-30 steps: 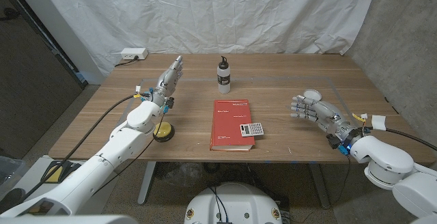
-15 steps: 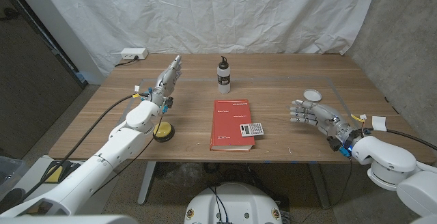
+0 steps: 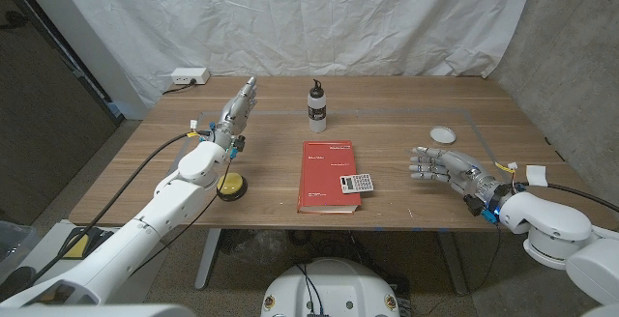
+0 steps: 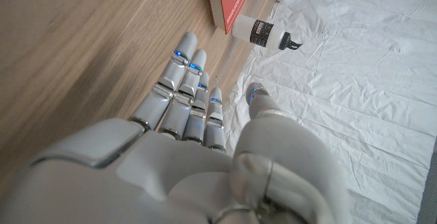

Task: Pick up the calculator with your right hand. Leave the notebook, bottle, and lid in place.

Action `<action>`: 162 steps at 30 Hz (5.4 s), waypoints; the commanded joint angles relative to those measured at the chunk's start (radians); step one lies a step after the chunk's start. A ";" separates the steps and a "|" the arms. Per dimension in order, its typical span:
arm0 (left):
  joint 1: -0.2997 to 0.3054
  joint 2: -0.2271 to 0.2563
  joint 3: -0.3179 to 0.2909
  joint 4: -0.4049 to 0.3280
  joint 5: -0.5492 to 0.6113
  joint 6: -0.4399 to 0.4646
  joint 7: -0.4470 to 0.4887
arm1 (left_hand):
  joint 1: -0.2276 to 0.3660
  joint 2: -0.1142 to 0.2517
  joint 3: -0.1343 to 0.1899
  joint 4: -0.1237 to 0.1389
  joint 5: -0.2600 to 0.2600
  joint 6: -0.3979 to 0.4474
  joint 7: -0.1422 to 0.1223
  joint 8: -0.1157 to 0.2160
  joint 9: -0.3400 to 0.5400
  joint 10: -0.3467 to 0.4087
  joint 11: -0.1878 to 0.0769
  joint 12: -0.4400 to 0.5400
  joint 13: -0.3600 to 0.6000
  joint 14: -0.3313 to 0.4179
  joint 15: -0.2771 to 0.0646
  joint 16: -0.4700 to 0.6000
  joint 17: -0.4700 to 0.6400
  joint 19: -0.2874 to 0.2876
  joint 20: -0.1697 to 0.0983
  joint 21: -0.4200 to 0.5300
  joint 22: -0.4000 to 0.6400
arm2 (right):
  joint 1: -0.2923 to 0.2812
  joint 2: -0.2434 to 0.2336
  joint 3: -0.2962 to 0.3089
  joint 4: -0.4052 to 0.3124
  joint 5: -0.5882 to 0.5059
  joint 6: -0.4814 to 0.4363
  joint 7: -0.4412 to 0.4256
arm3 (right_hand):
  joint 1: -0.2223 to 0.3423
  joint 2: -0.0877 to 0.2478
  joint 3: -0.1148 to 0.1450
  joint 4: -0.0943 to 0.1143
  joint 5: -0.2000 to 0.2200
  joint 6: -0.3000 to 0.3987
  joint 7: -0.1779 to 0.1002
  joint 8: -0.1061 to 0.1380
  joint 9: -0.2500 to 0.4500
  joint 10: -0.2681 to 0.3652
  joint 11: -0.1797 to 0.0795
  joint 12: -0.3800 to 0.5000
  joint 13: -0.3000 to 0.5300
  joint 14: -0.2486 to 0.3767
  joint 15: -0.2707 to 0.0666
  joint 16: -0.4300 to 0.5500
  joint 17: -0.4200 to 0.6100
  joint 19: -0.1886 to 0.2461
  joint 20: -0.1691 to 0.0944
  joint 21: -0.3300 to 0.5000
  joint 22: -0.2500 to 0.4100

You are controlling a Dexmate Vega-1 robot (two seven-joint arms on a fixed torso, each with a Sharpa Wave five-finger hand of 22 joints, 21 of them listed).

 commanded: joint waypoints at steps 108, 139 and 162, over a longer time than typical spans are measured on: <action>-0.008 0.012 -0.021 0.050 -0.024 -0.041 -0.041 | 0.021 0.013 -0.020 -0.001 -0.013 0.002 -0.004 0.002 0.004 -0.007 0.002 0.002 0.002 -0.001 0.007 0.000 0.004 0.010 -0.032 -0.022 0.004 | 0.363 -0.299 -0.301 -0.018 0.342 -0.369 -0.152 | 0.215 -0.105 0.034 0.004 -0.043 -0.028 0.044 -0.006 0.002 0.001 -0.011 -0.016 0.011 0.050 -0.008 0.014 0.081 0.057 -0.043 0.031 0.009; 0.011 0.008 -0.030 0.035 -0.023 -0.051 -0.023 | 0.024 0.017 -0.026 0.000 -0.016 -0.004 -0.005 0.000 0.004 -0.012 -0.002 0.000 0.002 -0.002 0.007 0.000 0.005 0.010 -0.028 -0.026 0.004 | 0.453 -0.354 -0.389 0.018 0.414 -0.338 -0.100 | 0.195 -0.118 0.010 0.017 -0.040 -0.026 0.056 -0.003 0.007 0.028 -0.017 0.000 0.020 0.047 0.001 0.016 0.110 0.068 -0.046 0.044 0.012; 0.036 0.019 -0.043 0.008 -0.025 -0.051 -0.017 | 0.025 0.020 -0.031 0.000 -0.018 -0.004 -0.006 0.000 0.004 -0.012 0.001 0.001 0.002 -0.001 0.008 0.001 0.005 0.009 -0.024 -0.030 0.004 | 0.542 -0.362 -0.490 0.025 0.416 -0.353 -0.107 | 0.200 -0.116 0.007 0.018 -0.037 -0.022 0.054 0.000 0.008 0.040 -0.025 0.008 0.025 0.054 -0.006 0.019 0.122 0.072 -0.051 0.051 0.014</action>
